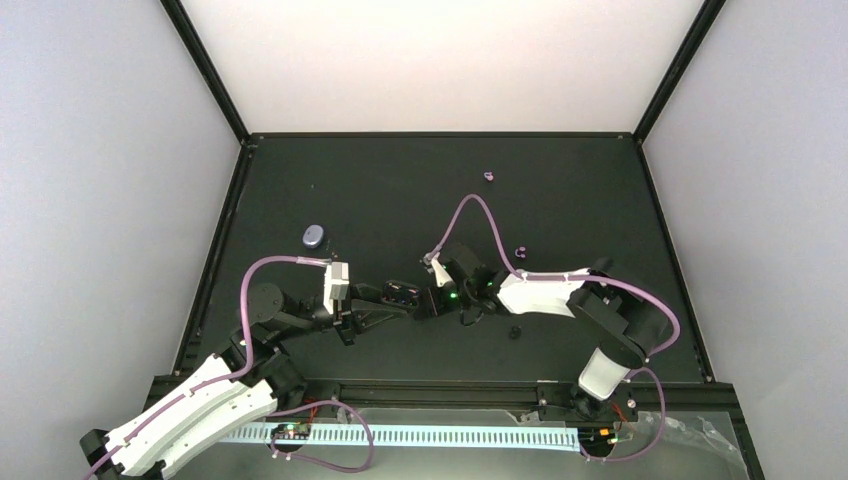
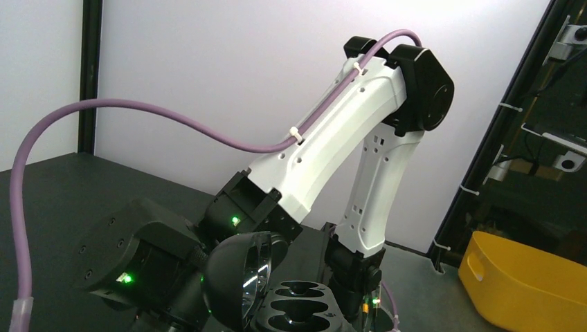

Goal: Insert the wireless bluetooth earbuds into the charging case
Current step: Pick up the earbud from the center of the board.

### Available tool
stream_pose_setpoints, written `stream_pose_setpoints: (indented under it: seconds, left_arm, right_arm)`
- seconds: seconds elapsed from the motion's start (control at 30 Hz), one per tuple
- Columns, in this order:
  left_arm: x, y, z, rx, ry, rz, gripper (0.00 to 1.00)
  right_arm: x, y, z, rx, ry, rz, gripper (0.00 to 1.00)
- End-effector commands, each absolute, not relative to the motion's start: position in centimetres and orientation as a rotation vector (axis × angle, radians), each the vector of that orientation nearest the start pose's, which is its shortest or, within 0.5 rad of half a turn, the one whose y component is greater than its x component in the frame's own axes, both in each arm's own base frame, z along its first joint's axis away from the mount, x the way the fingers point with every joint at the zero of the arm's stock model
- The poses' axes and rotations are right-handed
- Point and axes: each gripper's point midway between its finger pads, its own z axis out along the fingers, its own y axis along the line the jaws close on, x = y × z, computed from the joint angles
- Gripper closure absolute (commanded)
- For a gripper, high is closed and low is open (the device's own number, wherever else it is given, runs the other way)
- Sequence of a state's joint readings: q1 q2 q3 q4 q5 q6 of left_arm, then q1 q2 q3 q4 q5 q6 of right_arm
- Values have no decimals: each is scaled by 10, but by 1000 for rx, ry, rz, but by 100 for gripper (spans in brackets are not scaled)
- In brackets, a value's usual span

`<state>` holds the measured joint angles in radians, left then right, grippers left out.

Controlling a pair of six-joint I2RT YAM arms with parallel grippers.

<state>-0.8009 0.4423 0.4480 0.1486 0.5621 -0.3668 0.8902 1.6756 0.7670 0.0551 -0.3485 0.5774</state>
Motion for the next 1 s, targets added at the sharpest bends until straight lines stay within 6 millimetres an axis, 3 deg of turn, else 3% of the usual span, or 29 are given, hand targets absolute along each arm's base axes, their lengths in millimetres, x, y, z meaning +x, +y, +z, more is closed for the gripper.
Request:
stream_pose_setpoints:
  seconds: [0.0, 0.43, 0.67, 0.97]
  left_arm:
    - [101, -238, 325, 833, 1336, -1329, 98]
    - [103, -239, 324, 835, 1344, -1323, 98]
    - [103, -240, 325, 836, 1342, -1323, 98]
    - [102, -239, 324, 835, 1343, -1325, 98]
  right_arm:
    - [224, 346, 59, -602, 2528, 938, 57]
    - [241, 344, 47, -691, 2540, 790, 66]
    - [234, 339, 39, -747, 2550, 734, 67]
    - [216, 350, 29, -844, 2557, 716, 68]
